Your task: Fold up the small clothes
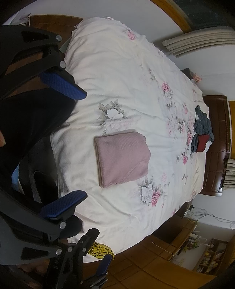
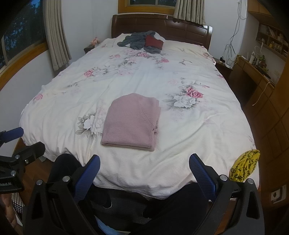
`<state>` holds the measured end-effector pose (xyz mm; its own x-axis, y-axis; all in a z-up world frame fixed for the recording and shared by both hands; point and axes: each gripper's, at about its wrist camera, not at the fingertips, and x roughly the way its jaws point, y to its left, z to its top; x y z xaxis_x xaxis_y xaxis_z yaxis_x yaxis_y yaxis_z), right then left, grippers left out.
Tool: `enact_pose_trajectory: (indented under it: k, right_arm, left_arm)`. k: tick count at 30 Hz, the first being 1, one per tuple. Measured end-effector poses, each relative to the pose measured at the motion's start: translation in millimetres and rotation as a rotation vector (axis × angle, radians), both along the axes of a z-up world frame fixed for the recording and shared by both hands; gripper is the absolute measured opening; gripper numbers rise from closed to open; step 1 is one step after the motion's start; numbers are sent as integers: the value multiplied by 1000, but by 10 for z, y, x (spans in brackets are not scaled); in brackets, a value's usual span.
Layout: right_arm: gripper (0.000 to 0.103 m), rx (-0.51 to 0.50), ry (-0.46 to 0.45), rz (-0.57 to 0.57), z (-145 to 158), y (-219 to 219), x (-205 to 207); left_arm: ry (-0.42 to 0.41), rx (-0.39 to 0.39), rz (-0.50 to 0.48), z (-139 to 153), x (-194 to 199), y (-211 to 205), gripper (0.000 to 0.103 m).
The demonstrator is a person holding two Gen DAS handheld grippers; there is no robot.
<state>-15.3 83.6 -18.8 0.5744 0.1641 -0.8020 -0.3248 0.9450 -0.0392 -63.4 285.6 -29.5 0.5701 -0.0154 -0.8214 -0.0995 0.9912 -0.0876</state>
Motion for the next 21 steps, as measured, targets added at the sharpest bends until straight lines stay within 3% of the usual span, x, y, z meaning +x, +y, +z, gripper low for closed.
enact_pose_trajectory:
  k: [21]
  right_arm:
    - [99, 8, 10, 4, -54, -14, 88]
  left_arm:
    - [11, -1, -24, -70, 38, 17, 100]
